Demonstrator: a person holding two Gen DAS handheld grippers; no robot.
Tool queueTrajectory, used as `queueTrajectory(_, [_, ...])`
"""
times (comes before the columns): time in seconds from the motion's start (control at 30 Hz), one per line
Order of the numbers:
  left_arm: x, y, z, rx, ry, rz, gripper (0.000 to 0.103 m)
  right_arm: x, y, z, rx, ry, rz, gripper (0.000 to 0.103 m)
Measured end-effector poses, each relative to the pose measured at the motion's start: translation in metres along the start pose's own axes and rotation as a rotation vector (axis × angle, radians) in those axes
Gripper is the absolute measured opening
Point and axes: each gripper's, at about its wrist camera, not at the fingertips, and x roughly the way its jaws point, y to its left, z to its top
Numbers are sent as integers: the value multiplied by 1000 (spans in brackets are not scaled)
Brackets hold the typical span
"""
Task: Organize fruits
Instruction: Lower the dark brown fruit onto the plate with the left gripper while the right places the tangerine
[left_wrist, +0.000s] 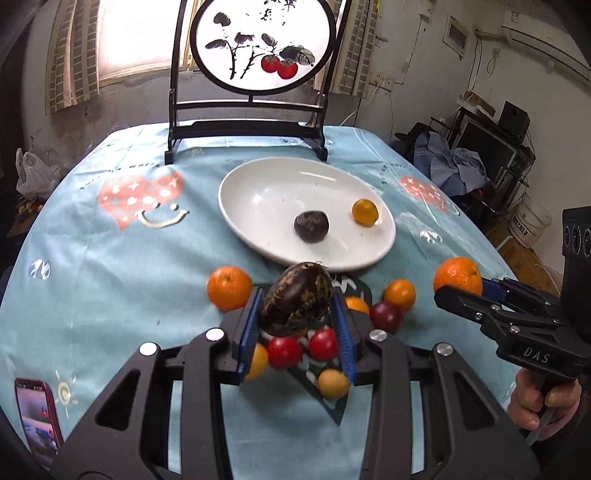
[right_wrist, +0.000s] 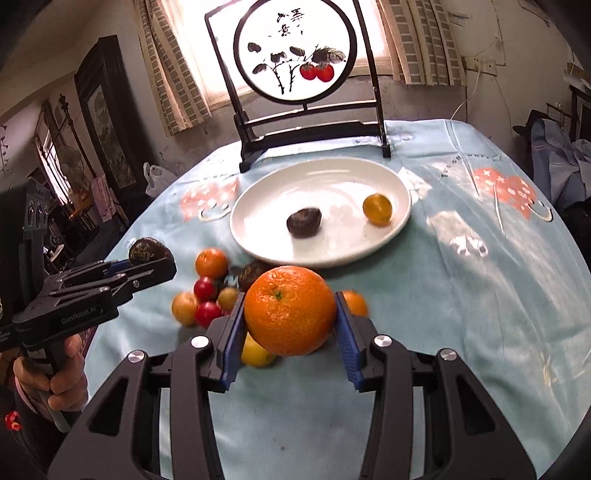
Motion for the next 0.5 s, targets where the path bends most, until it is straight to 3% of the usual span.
queueTrajectory(0.13, [35,-3,37,10,9,15,38,40,-20,35,48,-10,-47,46])
queueTrajectory(0.27, [81,1,62,17,67,51,38,82,-40,57,90,28,-77,46])
queueTrajectory(0.5, [133,7,72,13,163,94,39,116,-46,66,69,93,-94,50])
